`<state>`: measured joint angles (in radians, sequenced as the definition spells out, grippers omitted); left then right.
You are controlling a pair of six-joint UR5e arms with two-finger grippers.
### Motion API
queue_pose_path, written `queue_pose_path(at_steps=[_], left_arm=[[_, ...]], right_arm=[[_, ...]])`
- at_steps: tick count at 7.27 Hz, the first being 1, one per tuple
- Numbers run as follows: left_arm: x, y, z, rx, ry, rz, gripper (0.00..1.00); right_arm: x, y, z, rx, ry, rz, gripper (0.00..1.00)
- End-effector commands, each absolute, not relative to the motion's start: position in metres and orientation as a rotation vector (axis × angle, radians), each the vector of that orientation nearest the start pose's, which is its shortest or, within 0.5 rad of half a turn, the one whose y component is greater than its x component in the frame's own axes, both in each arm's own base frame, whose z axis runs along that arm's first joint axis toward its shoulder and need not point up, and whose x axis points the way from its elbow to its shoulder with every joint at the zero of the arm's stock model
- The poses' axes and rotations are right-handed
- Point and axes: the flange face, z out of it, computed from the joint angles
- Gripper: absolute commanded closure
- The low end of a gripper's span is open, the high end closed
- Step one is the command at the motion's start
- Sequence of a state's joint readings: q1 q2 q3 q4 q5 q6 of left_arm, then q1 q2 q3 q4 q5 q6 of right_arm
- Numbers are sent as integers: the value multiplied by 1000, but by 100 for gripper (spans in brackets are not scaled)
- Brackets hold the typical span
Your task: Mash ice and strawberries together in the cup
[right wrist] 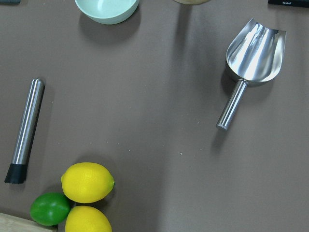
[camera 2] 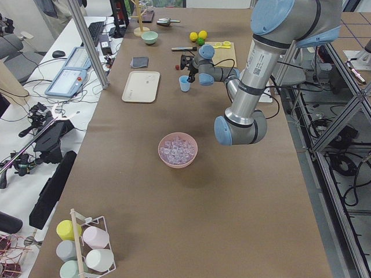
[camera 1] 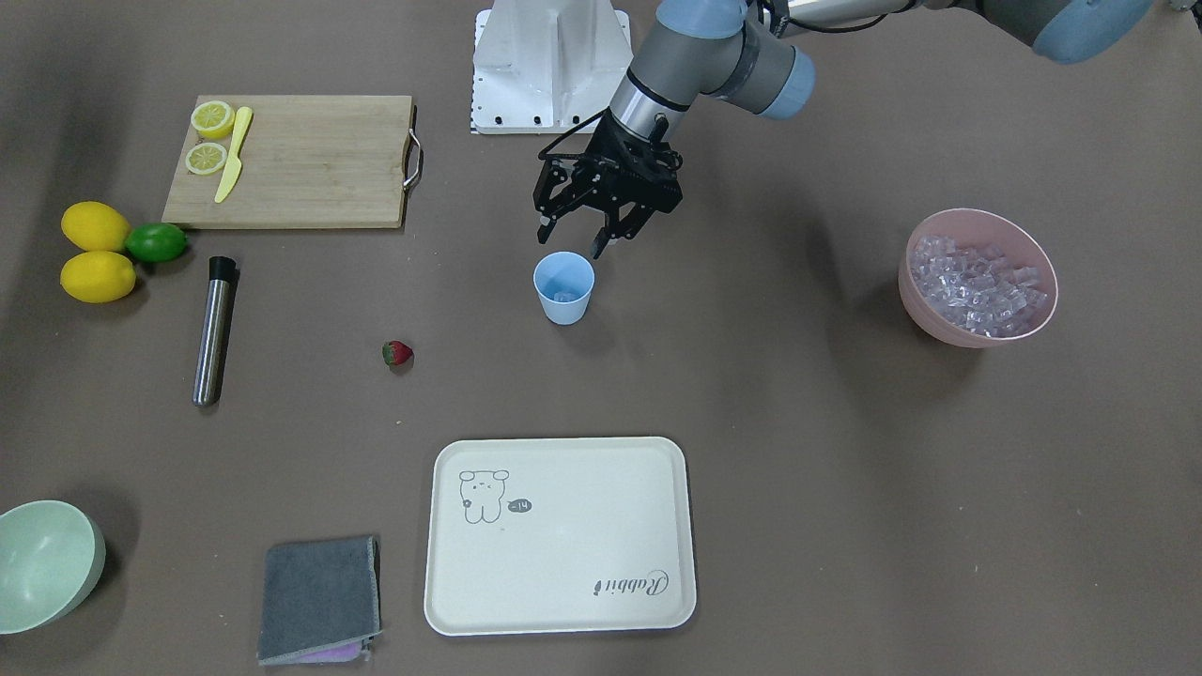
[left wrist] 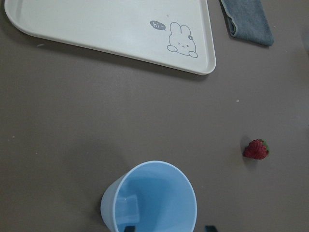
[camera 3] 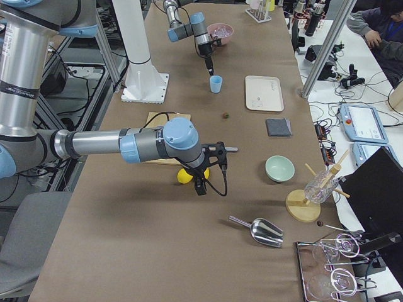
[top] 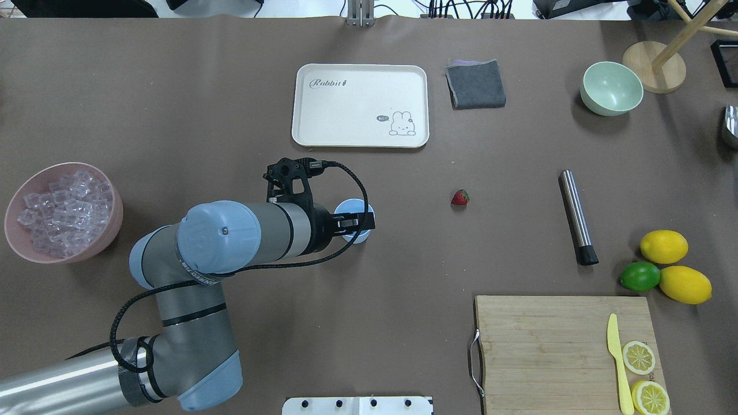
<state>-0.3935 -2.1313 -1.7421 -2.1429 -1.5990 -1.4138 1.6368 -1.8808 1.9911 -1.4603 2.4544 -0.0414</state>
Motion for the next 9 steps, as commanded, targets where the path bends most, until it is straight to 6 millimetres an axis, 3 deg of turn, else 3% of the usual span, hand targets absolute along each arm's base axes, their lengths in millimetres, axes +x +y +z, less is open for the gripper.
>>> queue_pose_path(at_steps=[1, 3, 4, 5, 9], left_arm=[[541, -367, 201, 323, 1183, -166, 2], [498, -353, 215, 402, 1057, 0, 2], [487, -350, 247, 393, 1009, 14, 2], [458, -355, 278, 405, 958, 36, 1], [307, -414, 376, 356, 851, 229, 1]], right_arm=[[81, -367, 564, 253, -867, -75, 0], [81, -367, 565, 252, -868, -74, 0], [81, -366, 565, 251, -867, -75, 0], [81, -366, 566, 250, -868, -74, 0], [80, -364, 567, 249, -867, -79, 0]])
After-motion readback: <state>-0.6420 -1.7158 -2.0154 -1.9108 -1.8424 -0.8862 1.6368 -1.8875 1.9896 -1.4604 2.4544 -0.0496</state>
